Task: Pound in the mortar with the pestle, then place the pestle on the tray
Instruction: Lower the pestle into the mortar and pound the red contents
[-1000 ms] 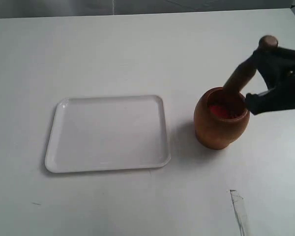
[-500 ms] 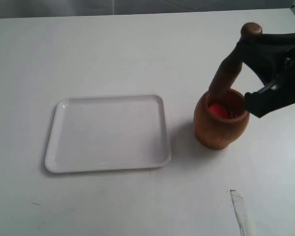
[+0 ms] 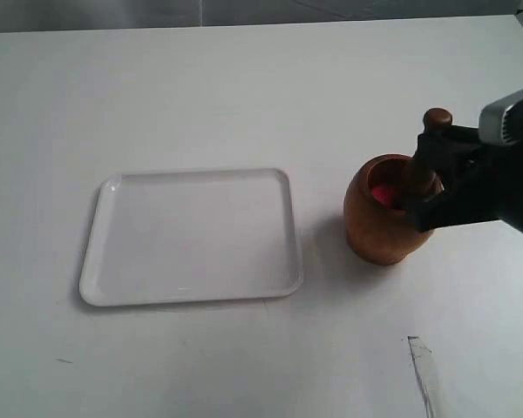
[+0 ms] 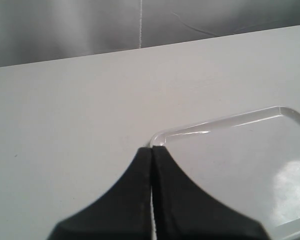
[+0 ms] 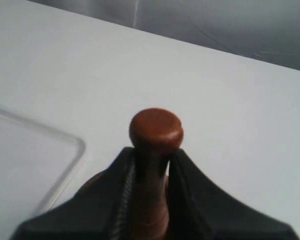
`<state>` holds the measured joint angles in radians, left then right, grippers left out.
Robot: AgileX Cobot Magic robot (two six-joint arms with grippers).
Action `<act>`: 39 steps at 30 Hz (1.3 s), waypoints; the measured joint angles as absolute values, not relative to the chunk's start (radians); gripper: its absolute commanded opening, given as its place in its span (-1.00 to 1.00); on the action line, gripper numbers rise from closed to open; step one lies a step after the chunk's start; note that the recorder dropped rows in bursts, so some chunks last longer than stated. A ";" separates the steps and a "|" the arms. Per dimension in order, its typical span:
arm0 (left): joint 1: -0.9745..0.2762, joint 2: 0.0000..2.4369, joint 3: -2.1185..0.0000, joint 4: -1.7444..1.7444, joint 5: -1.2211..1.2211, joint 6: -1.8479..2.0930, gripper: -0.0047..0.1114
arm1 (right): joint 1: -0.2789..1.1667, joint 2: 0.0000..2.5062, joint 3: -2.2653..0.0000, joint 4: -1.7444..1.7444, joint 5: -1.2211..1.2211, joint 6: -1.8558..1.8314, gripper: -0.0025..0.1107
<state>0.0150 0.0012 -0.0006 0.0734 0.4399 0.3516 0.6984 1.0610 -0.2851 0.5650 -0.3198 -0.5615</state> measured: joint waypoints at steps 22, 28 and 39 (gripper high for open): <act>0.015 0.001 -0.001 0.073 0.440 0.352 -0.92 | 0.698 0.766 -0.362 0.554 -0.162 -0.601 -0.96; 0.015 0.001 -0.001 0.073 0.440 0.352 -0.92 | 0.698 0.934 -0.300 0.560 -0.217 -0.601 -0.96; 0.015 0.001 -0.001 0.073 0.440 0.352 -0.92 | 0.698 1.095 -0.298 0.567 -0.354 -0.585 -0.96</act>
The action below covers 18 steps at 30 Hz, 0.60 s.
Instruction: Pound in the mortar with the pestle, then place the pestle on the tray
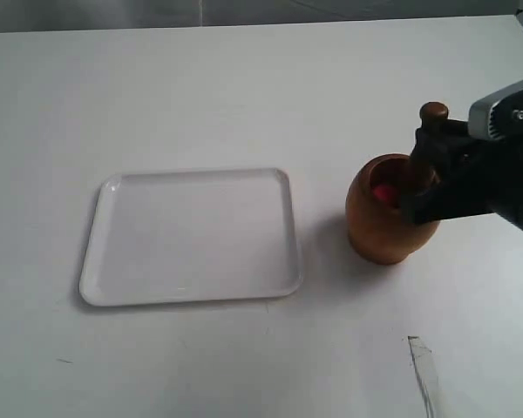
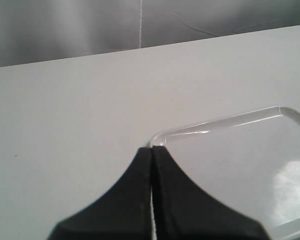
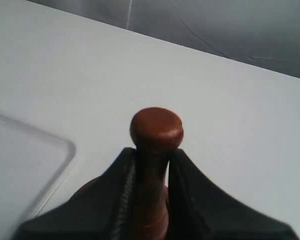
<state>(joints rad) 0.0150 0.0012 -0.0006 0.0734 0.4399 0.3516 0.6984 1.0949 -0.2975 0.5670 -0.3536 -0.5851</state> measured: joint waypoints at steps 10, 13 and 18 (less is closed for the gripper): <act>0.015 0.001 -0.001 0.073 0.440 0.352 -0.92 | 0.698 0.815 -0.410 0.546 -0.210 -0.600 -0.96; 0.015 0.001 -0.001 0.073 0.440 0.352 -0.92 | 0.698 0.761 -0.422 0.541 -0.174 -0.603 -0.96; 0.015 0.001 -0.001 0.073 0.440 0.352 -0.92 | 0.698 0.782 -0.422 0.539 -0.131 -0.603 -0.96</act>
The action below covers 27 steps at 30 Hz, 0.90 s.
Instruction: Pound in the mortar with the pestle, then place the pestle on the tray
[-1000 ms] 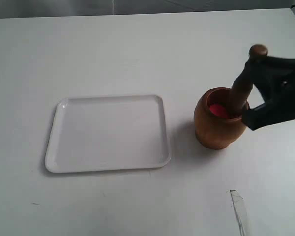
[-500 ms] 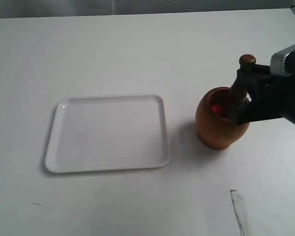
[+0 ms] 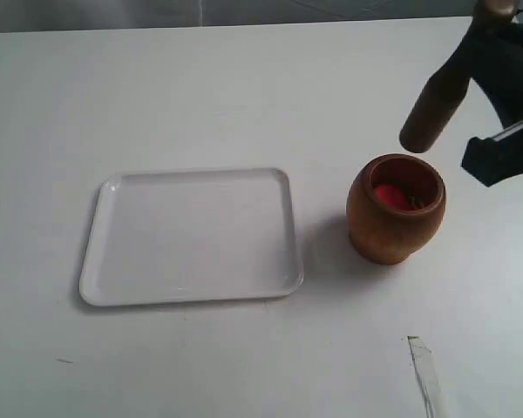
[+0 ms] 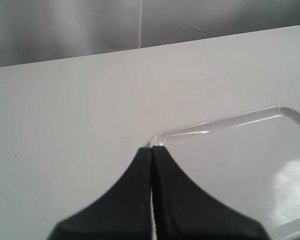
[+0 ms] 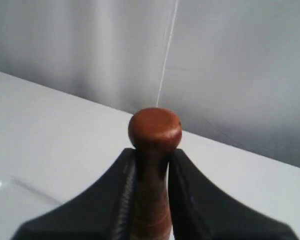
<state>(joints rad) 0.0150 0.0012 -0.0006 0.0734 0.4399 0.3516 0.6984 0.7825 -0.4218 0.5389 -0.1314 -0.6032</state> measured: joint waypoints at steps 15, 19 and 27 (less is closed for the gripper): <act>0.015 0.001 -0.001 0.073 0.440 0.352 -0.92 | 0.698 1.138 -0.363 0.549 -0.245 -0.600 -0.96; 0.015 0.001 -0.001 0.073 0.440 0.352 -0.92 | 0.698 1.149 -0.363 0.549 -0.290 -0.600 -0.96; 0.015 0.001 -0.001 0.073 0.440 0.352 -0.92 | 0.698 0.991 -0.464 0.544 -0.229 -0.602 -0.96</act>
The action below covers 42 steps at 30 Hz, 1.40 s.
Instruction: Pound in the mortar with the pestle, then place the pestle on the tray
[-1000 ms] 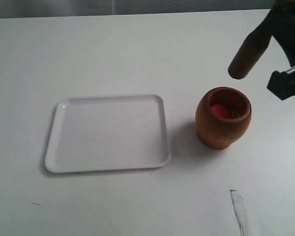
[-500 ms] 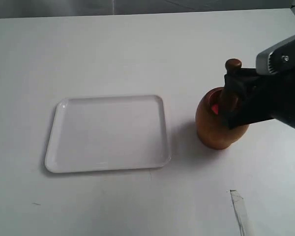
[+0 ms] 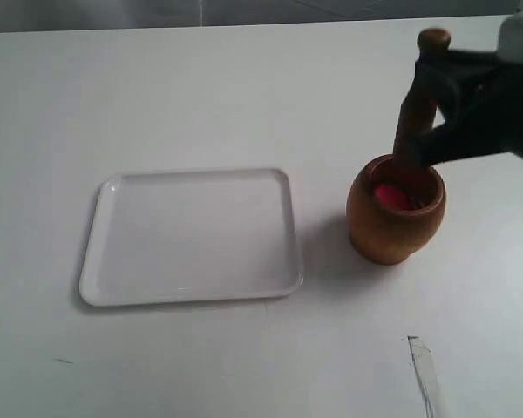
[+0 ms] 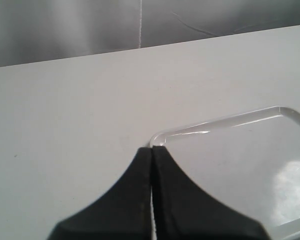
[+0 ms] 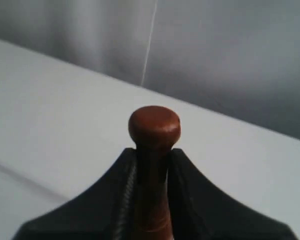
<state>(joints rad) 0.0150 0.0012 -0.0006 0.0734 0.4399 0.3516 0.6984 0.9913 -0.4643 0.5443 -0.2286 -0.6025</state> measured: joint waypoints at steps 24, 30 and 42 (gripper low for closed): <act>0.015 0.001 -0.001 0.073 0.440 0.352 -0.92 | 1.065 1.579 -0.740 0.505 -0.278 -0.601 -0.96; 0.015 0.001 -0.001 0.073 0.440 0.352 -0.92 | 1.067 1.777 -0.897 0.502 -0.185 -0.601 -0.96; 0.015 0.001 -0.001 0.073 0.440 0.352 -0.92 | 1.069 2.047 -1.140 0.502 0.026 -0.598 -0.96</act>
<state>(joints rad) 0.0150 0.0012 -0.0006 0.0734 0.4399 0.3516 1.0687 2.0467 -1.1404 0.5017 0.0263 -0.5984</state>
